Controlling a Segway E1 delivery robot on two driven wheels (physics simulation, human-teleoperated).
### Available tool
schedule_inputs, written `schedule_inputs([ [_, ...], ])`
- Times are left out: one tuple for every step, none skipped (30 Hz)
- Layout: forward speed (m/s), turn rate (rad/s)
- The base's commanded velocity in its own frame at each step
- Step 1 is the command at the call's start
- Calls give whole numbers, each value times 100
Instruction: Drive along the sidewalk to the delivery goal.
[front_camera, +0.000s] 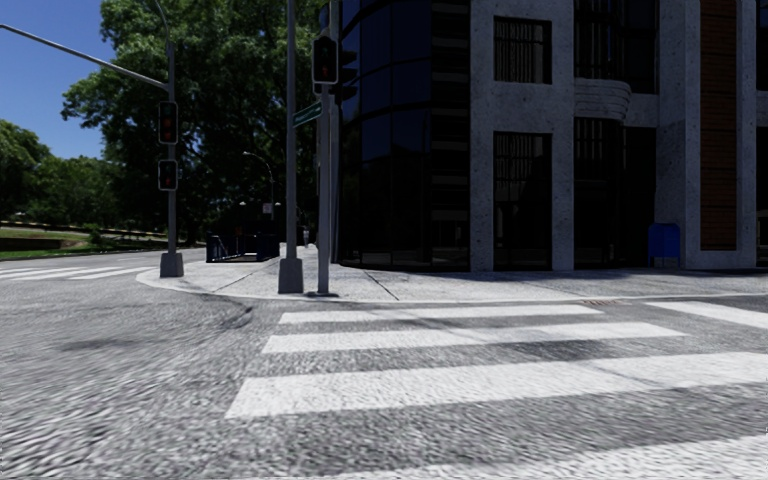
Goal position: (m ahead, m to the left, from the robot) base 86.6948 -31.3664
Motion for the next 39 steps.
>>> schedule_inputs([
  [83,0],
  [83,0],
  [83,0],
  [151,0],
  [200,0],
  [200,0],
  [200,0],
  [200,0],
  [200,0],
  [200,0],
  [200,0],
  [200,0],
  [200,0],
  [200,0],
  [200,0],
  [200,0],
  [200,0],
  [200,0],
  [200,0],
  [200,0],
  [200,0],
  [200,0],
  [200,0],
  [200,0],
  [200,0],
  [200,0],
  [200,0],
  [200,0],
  [200,0],
  [200,0],
  [200,0],
  [200,0],
  [200,0],
  [200,0],
  [200,0],
  [200,0],
  [200,0],
  [200,0],
  [200,0],
])
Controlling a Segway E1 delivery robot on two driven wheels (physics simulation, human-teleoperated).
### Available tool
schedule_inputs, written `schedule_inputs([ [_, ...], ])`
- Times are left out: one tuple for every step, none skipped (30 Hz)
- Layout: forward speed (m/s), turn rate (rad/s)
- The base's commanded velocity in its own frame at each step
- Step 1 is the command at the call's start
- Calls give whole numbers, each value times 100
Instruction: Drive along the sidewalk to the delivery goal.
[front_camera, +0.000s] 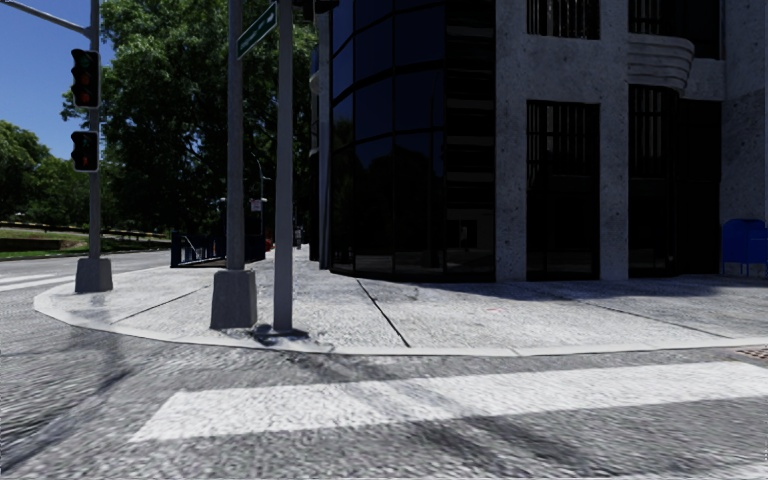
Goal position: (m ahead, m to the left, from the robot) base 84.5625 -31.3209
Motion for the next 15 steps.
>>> schedule_inputs([
  [200,0],
  [200,0],
  [200,0],
  [200,0],
  [200,0],
  [200,0],
  [200,0],
  [200,0],
  [200,0],
  [200,0],
  [200,0],
  [200,0],
  [200,0],
  [200,0],
  [200,0],
])
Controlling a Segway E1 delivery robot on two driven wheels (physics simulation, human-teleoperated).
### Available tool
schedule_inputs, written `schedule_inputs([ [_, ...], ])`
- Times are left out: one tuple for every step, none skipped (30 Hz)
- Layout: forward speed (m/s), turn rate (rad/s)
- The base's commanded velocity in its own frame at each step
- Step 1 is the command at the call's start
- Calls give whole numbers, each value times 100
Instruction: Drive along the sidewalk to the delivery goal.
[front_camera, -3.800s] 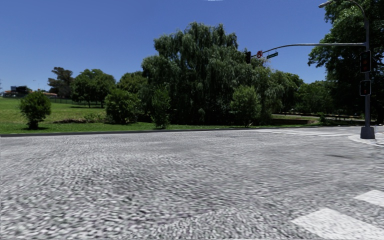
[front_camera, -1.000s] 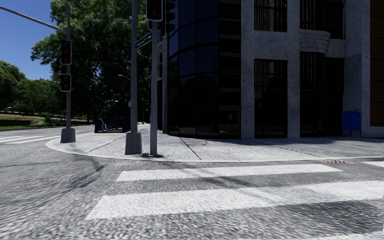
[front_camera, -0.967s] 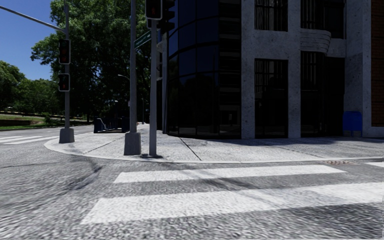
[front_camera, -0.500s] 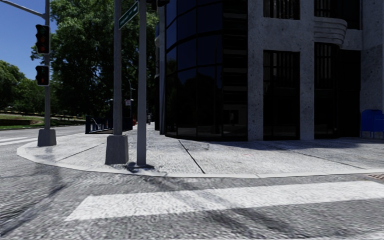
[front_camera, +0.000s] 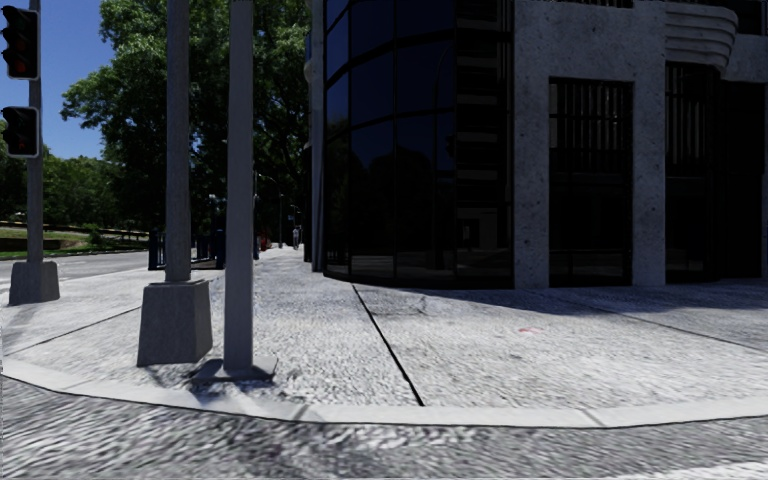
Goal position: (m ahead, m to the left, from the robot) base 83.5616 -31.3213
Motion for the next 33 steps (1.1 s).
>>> schedule_inputs([
  [200,0],
  [200,0],
  [200,0],
  [200,0],
  [200,0],
  [200,4],
  [193,13],
  [176,16],
  [168,8],
  [165,0],
  [165,0],
  [164,0],
  [164,0],
  [163,0],
  [159,0],
  [151,0],
  [151,0],
  [144,0],
  [137,0],
  [135,0],
  [134,0],
  [134,0],
  [134,0],
  [134,0],
  [134,0],
  [134,0],
  [134,0],
  [134,0],
  [134,0],
  [134,0],
  [134,0],
  [134,0],
  [134,0],
])
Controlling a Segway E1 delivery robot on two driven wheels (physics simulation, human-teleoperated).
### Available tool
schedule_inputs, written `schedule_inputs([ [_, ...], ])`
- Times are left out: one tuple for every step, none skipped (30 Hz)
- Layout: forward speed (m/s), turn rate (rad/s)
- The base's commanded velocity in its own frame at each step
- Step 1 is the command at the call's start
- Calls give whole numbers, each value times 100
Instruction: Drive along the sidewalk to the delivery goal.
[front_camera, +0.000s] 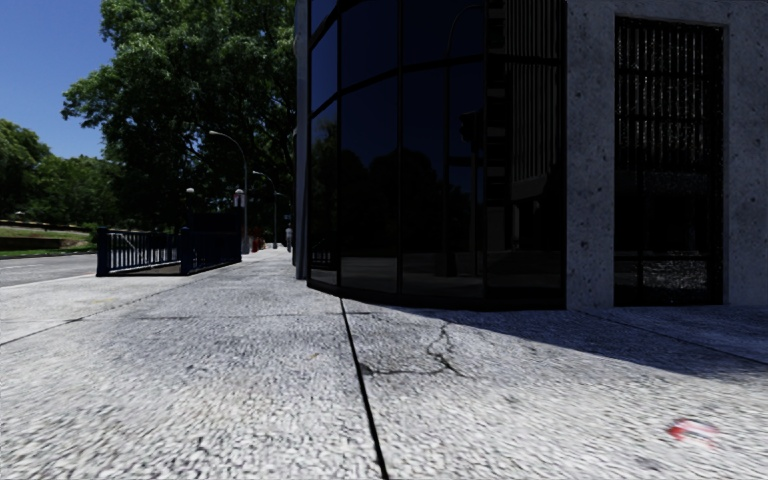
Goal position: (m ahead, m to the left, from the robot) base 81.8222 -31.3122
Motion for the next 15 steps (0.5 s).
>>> schedule_inputs([
  [134,0],
  [134,0],
  [134,0],
  [134,0],
  [134,0],
  [134,0],
  [134,0],
  [134,0],
  [134,-7],
  [134,-19],
  [134,-30],
  [133,-40],
  [133,-45],
  [133,-45],
  [133,-46],
])
